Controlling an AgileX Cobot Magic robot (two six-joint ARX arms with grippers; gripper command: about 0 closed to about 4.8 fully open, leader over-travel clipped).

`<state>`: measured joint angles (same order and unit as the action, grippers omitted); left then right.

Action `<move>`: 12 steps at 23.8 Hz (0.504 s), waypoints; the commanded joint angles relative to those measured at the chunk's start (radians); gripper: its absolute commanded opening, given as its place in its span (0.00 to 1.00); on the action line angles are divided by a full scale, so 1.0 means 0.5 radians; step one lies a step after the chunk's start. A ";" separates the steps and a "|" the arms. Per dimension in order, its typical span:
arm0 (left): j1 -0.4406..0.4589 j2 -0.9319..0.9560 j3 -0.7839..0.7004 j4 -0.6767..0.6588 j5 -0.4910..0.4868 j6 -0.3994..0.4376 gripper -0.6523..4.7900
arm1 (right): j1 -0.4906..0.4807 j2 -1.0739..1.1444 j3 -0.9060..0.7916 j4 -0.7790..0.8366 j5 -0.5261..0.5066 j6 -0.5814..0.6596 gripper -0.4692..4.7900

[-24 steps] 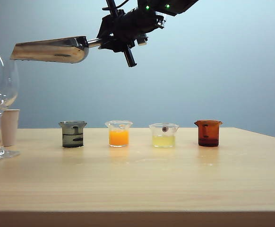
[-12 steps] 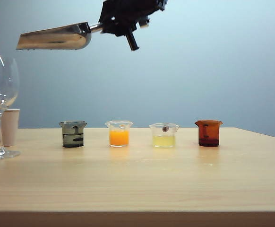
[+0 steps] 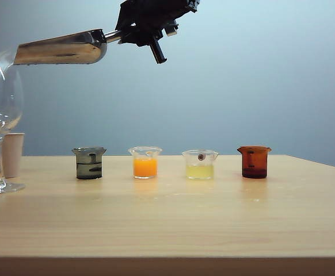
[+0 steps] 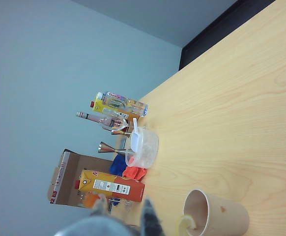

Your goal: Pick up the ice scoop on the desk filled with ice cubes, pour the ice into the goblet, and finally put the scoop back on the table.

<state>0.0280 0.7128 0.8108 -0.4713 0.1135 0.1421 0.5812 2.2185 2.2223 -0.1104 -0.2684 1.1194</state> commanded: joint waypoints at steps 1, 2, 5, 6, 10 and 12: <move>-0.001 -0.004 0.010 0.018 0.004 0.006 0.13 | 0.002 -0.022 0.016 0.077 0.000 0.011 0.07; -0.001 -0.004 0.010 0.018 0.004 0.006 0.13 | 0.002 -0.022 0.016 0.077 -0.001 0.008 0.07; -0.001 -0.004 0.010 0.018 0.004 0.006 0.13 | 0.002 -0.023 0.016 0.077 -0.007 0.002 0.07; -0.001 -0.004 0.010 0.018 0.004 0.006 0.13 | 0.002 -0.023 0.016 0.077 -0.008 -0.005 0.07; -0.001 -0.004 0.010 0.018 0.004 0.006 0.13 | 0.002 -0.023 0.016 0.077 -0.025 -0.030 0.07; -0.001 -0.004 0.010 0.018 0.004 0.007 0.13 | 0.002 -0.023 0.016 0.077 -0.040 -0.030 0.07</move>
<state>0.0280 0.7128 0.8108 -0.4709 0.1135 0.1421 0.5808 2.2185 2.2223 -0.1097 -0.2752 1.1072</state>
